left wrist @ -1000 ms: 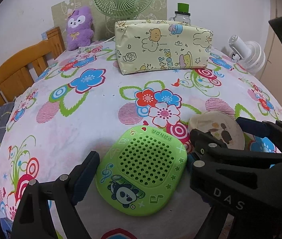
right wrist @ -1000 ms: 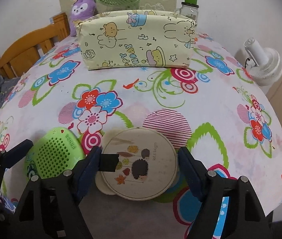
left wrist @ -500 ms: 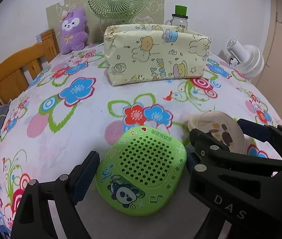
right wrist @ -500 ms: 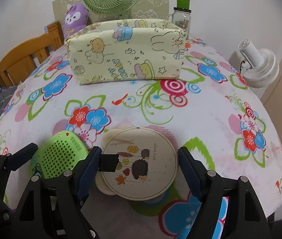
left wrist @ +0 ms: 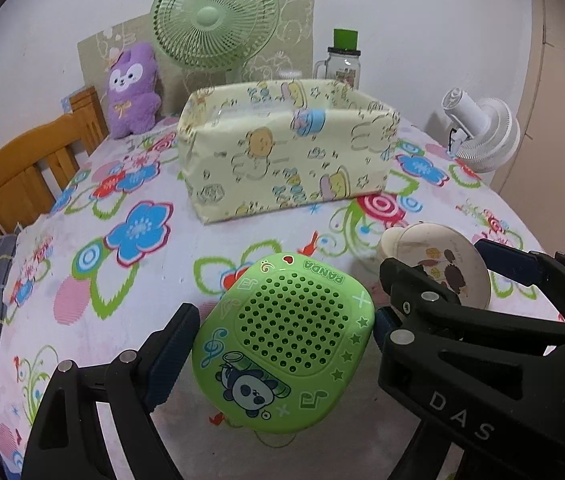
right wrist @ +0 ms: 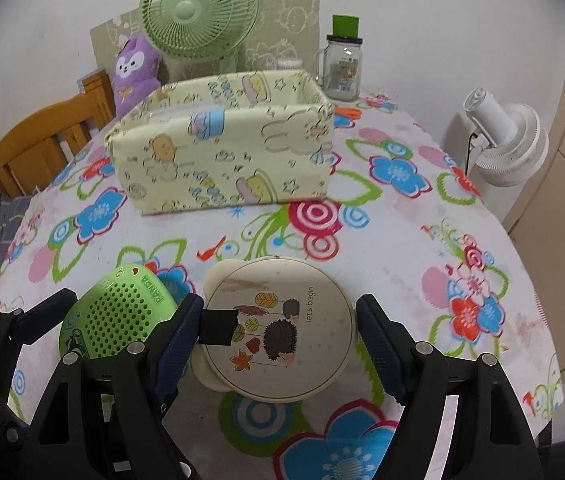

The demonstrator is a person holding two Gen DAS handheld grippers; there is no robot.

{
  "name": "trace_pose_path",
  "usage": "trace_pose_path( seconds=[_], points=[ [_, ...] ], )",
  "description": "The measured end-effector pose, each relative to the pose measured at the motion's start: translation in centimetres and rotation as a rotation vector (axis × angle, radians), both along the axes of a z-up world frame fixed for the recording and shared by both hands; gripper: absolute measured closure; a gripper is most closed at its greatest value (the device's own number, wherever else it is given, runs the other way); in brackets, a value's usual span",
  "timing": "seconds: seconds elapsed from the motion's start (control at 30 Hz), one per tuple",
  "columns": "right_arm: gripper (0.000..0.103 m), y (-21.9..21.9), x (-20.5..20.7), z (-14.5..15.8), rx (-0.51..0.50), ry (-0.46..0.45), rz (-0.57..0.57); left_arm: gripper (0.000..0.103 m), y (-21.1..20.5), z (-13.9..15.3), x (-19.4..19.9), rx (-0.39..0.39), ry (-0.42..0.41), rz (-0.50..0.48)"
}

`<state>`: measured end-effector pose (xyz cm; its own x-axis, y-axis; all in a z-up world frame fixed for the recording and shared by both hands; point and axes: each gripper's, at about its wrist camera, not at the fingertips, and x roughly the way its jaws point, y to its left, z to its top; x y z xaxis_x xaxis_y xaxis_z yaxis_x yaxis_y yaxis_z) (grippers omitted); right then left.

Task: Organize rigid objects
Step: 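Lift the speaker in the left tool and the round case in the right tool toward the basket, then lower the speaker and the round case together over the basket opening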

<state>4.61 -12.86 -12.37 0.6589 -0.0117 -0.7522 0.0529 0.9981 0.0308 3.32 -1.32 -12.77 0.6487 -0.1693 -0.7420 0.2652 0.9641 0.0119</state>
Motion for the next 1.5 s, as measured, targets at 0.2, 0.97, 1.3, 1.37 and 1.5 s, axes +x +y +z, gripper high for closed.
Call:
trace_pose_path(
  seconds=[0.2, 0.97, 1.3, 1.37, 1.5],
  points=[
    [0.024, -0.3, 0.2, 1.6, -0.003, -0.021, 0.013, 0.013, -0.5, 1.3, 0.3, 0.003, -0.013, 0.005],
    [0.024, -1.1, 1.0, 7.1, 0.011, -0.106, 0.026, 0.013, -1.2, 6.7, 1.2, -0.003, -0.093, 0.014],
    [0.024, -1.2, 2.3, 7.9, 0.017, -0.114, 0.038, 0.014, -1.4, 7.5, 2.3, 0.003, -0.101, 0.024],
    [0.024, -1.2, 2.7, 8.1, 0.018, -0.115, 0.042, 0.013, -1.5, 7.6, 2.7, 0.004, -0.102, 0.026],
    [0.024, -1.4, 3.4, 8.1, 0.018, -0.113, 0.044, 0.013, -1.7, 7.7, 3.4, 0.007, -0.100, 0.029]
  ],
)
